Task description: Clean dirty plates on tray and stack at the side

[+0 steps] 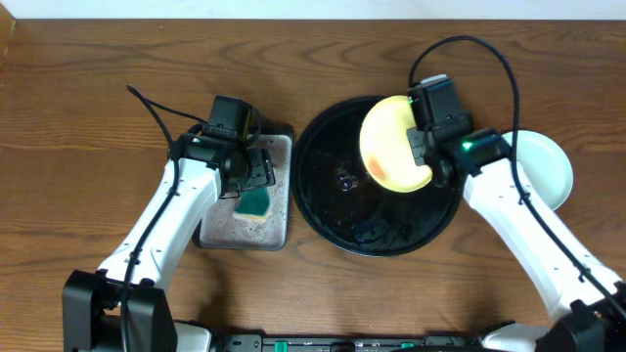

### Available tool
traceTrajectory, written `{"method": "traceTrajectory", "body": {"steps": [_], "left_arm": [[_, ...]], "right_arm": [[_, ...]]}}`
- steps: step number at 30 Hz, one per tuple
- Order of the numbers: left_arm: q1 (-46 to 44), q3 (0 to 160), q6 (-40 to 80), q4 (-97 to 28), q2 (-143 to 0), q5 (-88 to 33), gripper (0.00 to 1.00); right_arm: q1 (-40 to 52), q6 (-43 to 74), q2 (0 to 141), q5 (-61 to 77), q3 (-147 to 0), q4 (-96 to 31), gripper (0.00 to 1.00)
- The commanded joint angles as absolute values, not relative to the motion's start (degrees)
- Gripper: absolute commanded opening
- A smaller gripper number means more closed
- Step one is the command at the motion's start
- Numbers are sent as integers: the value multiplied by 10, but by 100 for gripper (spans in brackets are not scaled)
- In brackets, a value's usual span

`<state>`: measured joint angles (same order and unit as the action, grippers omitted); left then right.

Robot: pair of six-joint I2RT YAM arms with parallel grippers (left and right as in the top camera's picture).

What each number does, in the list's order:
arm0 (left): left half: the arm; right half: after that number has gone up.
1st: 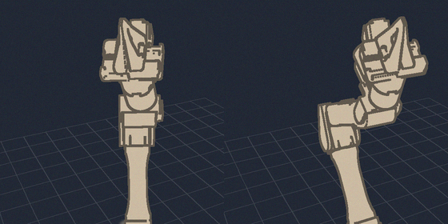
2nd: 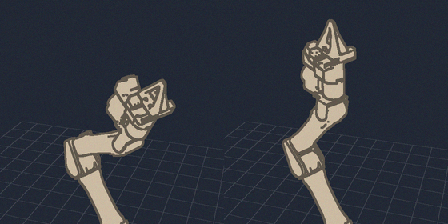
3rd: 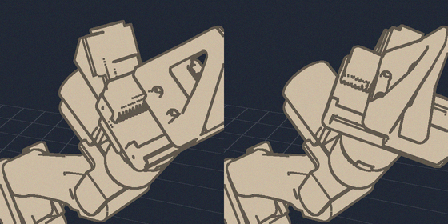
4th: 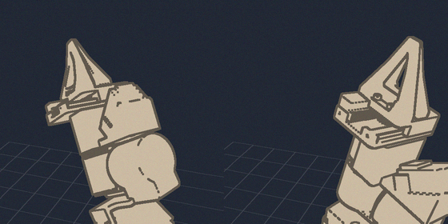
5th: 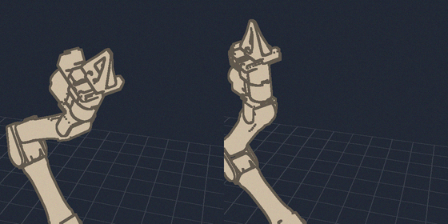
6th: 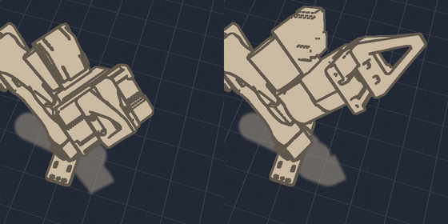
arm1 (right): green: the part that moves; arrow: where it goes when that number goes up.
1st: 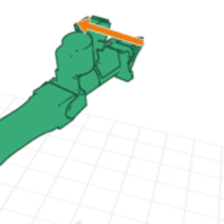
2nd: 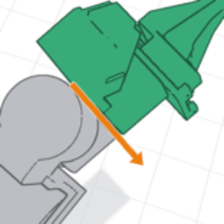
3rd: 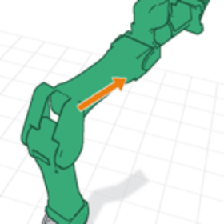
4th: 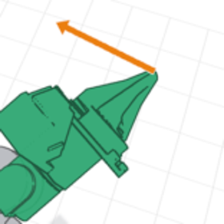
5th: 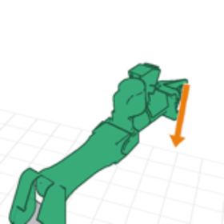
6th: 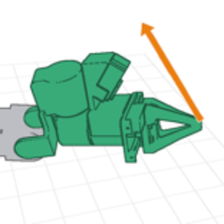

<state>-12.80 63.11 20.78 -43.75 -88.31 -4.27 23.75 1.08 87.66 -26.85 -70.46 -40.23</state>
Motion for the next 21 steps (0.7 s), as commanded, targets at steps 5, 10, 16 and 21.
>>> {"method": "traceTrajectory", "body": {"steps": [5, 10, 16, 21], "left_arm": [[-126, 630, 209, -441, -889, -36, 77], [-126, 630, 209, -441, -892, -36, 77], [-126, 630, 209, -441, -894, -36, 77], [-126, 630, 209, -441, -894, -36, 77]], "right_arm": [[312, -70, 857, -496, -713, -400, 1], [366, -69, 857, -567, -713, -386, 1], [372, 67, 857, -475, -713, -412, 1], [322, 227, 864, -378, -711, -453, 1]]}}
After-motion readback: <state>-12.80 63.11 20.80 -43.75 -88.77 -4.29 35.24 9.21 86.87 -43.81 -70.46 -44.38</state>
